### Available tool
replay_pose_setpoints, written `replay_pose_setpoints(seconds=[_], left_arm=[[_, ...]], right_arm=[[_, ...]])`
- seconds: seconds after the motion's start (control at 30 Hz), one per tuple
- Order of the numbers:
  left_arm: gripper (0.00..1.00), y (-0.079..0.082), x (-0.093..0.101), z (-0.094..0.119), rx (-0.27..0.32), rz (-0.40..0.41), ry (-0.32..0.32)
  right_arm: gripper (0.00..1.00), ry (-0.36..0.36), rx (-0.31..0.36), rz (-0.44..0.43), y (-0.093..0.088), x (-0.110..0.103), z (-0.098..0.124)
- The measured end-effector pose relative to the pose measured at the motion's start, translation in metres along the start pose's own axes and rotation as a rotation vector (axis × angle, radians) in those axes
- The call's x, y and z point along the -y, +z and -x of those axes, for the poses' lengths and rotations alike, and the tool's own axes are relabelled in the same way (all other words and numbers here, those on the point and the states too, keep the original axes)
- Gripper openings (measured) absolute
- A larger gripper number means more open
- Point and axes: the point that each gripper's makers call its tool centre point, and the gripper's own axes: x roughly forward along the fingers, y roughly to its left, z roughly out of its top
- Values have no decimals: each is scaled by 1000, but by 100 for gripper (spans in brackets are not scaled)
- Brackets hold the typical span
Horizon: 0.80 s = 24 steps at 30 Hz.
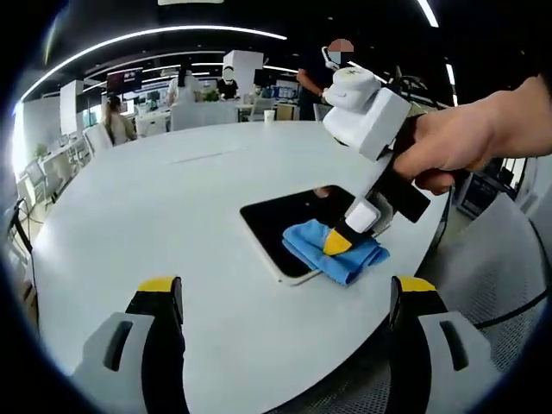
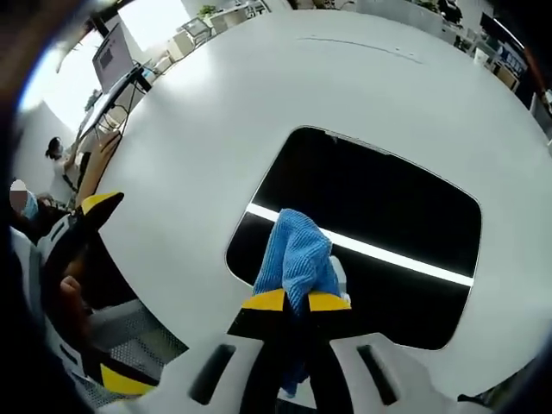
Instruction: Wipe the mirror surface with the cleaning cloth until all visible marks leave the cleaned area.
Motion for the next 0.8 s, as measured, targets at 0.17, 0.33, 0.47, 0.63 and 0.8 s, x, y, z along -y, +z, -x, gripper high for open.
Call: replay_pose_setpoints(seconds=[0.17, 0.33, 0.47, 0.63, 0.8], left_arm=[[98, -1, 0, 0, -5, -6, 0], [98, 0, 0, 0, -3, 1, 1], [98, 0, 1, 0, -3, -2, 0], [98, -1, 3, -1, -10, -15, -4], [98, -1, 3, -1, -13, -19, -6]], right_arm=[[1, 6, 8, -8, 1, 1, 1], [1, 16, 8, -23, -1, 4, 3], [1, 14, 9, -38, -5, 13, 7], [1, 13, 17, -55, -9, 18, 12], [1, 16, 23, -71, -10, 22, 13]])
